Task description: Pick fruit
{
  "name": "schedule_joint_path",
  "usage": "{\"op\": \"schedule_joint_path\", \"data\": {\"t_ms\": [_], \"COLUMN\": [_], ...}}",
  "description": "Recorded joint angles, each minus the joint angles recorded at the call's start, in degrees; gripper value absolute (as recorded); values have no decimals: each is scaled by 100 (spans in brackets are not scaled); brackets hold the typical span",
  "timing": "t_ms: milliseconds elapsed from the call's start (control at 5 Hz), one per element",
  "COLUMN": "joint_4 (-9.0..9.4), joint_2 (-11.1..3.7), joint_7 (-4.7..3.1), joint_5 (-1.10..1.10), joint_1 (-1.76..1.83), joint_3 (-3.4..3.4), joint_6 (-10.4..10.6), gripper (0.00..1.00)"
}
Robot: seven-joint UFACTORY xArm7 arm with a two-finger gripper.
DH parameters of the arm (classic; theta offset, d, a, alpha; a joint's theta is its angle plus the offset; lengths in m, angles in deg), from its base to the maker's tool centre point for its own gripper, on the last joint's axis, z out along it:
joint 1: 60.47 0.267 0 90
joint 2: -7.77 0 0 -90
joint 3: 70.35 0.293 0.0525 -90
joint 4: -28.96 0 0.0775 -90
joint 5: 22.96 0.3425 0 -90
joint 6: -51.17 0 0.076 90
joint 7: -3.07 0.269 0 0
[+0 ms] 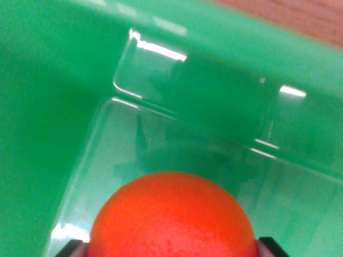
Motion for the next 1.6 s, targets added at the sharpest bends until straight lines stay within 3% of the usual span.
{"op": "schedule_joint_path", "data": {"t_ms": [200, 400, 600, 800, 1000, 1200, 1400, 1600], "joint_4": [-135, -135, -282, -282, -438, -438, -603, -603], "joint_2": [77, 77, 161, 161, 250, 250, 344, 344], "joint_7": [-4, -4, -8, -8, -12, -12, -17, -17], "joint_5": [9, 9, 19, 19, 30, 30, 42, 42], "joint_1": [-3, -3, -6, -6, -9, -9, -13, -13], "joint_3": [2, 2, 5, 5, 7, 7, 10, 10], "joint_6": [-211, -211, -442, -442, -686, -686, -946, -946], "gripper": [100, 100, 100, 100, 100, 100, 100, 100]}}
